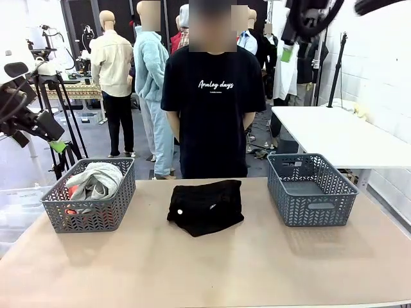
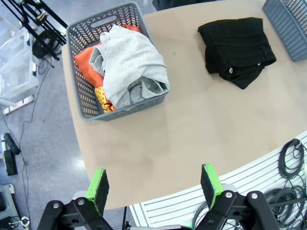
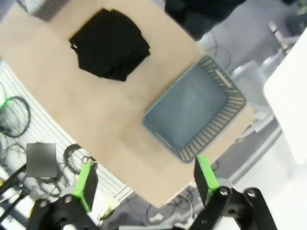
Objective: Sort the tops and bottoms.
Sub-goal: Lift clothes from the center of the table with your left hand.
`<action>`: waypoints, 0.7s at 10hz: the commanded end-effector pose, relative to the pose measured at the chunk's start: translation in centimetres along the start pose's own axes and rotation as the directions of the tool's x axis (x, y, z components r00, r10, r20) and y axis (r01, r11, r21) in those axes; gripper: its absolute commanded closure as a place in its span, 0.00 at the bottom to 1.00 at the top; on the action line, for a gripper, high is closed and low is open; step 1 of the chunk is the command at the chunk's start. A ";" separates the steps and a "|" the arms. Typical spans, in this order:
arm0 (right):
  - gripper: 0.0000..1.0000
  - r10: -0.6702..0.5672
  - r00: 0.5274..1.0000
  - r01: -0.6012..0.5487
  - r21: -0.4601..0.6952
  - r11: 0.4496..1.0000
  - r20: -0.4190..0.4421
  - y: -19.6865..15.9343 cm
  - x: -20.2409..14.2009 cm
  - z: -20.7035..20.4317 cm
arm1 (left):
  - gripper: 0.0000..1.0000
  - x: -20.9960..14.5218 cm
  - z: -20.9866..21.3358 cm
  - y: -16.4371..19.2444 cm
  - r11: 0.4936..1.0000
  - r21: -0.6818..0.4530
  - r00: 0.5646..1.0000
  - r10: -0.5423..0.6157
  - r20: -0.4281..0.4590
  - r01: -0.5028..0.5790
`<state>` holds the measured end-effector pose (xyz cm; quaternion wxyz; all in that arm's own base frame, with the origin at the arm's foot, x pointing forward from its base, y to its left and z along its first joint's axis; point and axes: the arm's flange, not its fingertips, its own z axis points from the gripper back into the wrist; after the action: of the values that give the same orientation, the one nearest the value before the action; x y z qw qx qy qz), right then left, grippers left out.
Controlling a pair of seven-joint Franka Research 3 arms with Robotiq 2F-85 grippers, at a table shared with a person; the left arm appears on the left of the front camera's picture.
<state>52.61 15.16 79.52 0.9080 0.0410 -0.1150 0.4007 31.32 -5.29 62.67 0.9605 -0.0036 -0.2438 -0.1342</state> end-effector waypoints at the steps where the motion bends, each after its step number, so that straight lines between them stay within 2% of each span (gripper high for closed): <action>1: 0.00 0.036 0.997 -0.034 -0.041 0.999 0.069 -0.1 3.2 0.2 | 0.00 -0.2 -0.1 0.1 1.000 0.005 1.000 -0.004 -0.001 0.004; 3: 0.00 0.036 0.997 -0.034 -0.041 0.999 0.069 -0.1 3.2 0.2 | 0.00 -0.2 -0.1 0.1 1.000 0.005 1.000 -0.004 -0.001 0.004; 4: 0.00 0.022 0.999 -0.022 -0.017 1.000 0.047 0.3 1.6 -0.2 | 0.00 -0.2 -0.1 0.1 1.000 0.005 1.000 -0.004 -0.001 0.004; 5: 0.00 0.045 0.998 -0.048 -0.083 0.995 -0.037 -0.3 4.9 -3.5 | 0.00 -0.2 -0.1 0.1 1.000 0.005 1.000 -0.004 -0.001 0.004; 6: 0.00 0.073 0.991 -0.074 0.000 0.997 -0.112 -2.9 4.9 -7.1 | 0.00 -0.2 -0.1 0.1 1.000 0.005 1.000 -0.004 -0.001 0.004; 7: 0.00 0.040 0.984 -0.035 0.034 0.999 -0.171 -5.3 2.4 -10.5 | 0.00 -0.2 -0.1 0.1 1.000 0.005 1.000 -0.004 -0.001 0.004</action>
<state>58.43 17.19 72.30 0.9055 0.0191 -0.0731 0.4175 31.34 -5.28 62.63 0.9606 -0.0036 -0.2434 -0.1341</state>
